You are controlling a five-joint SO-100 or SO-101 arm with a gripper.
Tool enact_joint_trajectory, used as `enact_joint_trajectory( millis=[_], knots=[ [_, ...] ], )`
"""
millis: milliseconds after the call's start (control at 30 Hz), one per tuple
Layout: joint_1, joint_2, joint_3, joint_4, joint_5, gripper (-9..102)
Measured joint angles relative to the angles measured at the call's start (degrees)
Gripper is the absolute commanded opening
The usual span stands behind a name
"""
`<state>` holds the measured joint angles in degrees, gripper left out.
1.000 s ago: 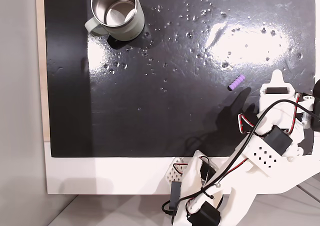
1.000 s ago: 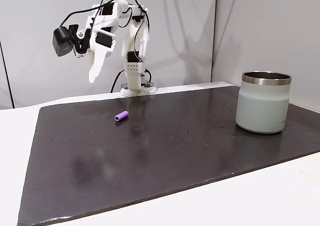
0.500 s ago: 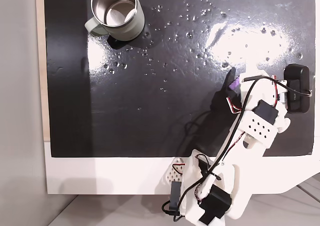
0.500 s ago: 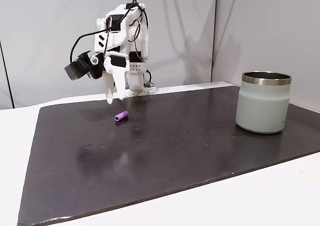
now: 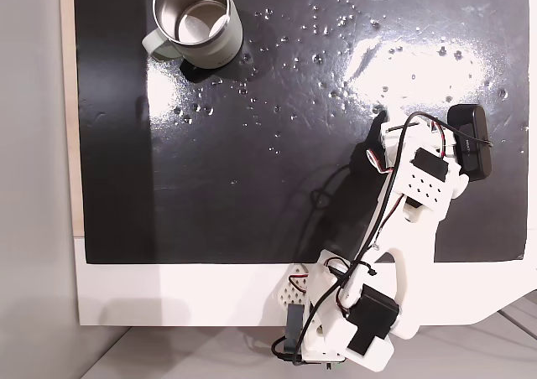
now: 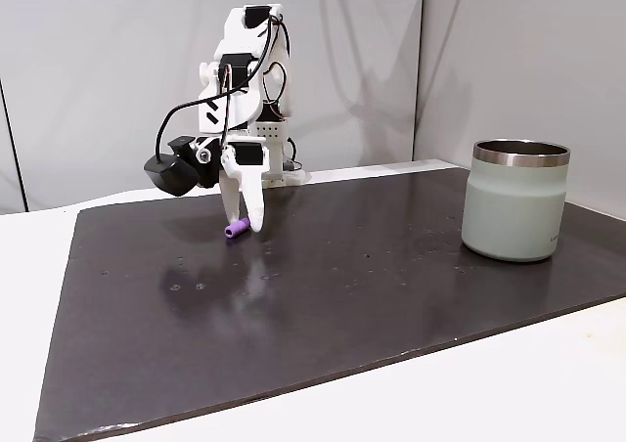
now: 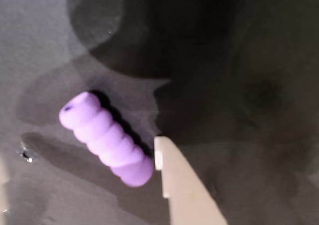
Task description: Grasp a pengrip and put it in the cup.
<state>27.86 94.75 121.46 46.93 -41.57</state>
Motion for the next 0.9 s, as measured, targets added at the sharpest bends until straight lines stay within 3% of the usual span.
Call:
enact_joint_trajectory(
  millis=[600, 900],
  knots=[
    [-0.62, -4.75, -0.97, 0.09, -1.49, 0],
    [-0.70, -4.75, -4.13, 3.69, -1.67, 0]
  ],
)
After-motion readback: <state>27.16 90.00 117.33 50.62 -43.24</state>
